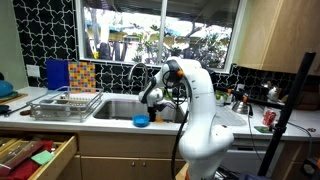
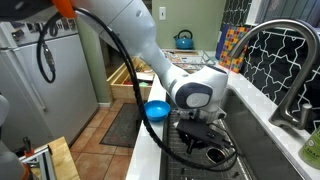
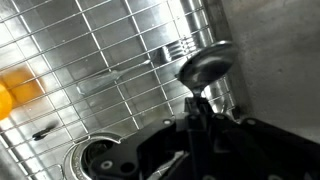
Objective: Remove the blue bowl from the sink, put it on the edge of the sink, remove the silver spoon from the sink and put it on the blue bowl
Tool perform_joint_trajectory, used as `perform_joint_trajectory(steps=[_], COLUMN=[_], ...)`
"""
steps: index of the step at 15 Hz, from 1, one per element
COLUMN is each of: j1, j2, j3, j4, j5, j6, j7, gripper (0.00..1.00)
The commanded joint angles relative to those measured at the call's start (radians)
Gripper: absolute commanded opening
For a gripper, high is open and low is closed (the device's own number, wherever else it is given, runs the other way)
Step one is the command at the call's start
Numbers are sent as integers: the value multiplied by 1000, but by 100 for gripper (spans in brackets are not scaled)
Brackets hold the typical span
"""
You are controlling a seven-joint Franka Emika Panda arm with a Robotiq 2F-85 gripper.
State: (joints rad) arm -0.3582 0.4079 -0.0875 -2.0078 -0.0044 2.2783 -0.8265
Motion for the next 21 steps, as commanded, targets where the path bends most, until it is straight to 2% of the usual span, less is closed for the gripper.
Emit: perform_joint_trajectory(steps=[1, 5, 7, 12, 14, 17, 21], j1=[1, 3, 2, 18, 32, 50, 78], j2=[-109, -227, -286, -372, -399, -430, -514], j3=[-5, -13, -14, -31, -46, -71, -96], j4=[-80, -152, -178, -185, -184, -185, -232], j5=[10, 37, 85, 385, 461, 492, 468], j6=[-1, 24, 36, -9, -54, -151, -224], j7=[-56, -127, -183, -425, -503, -565, -587], gripper=[2, 2, 2, 2, 2, 2, 2])
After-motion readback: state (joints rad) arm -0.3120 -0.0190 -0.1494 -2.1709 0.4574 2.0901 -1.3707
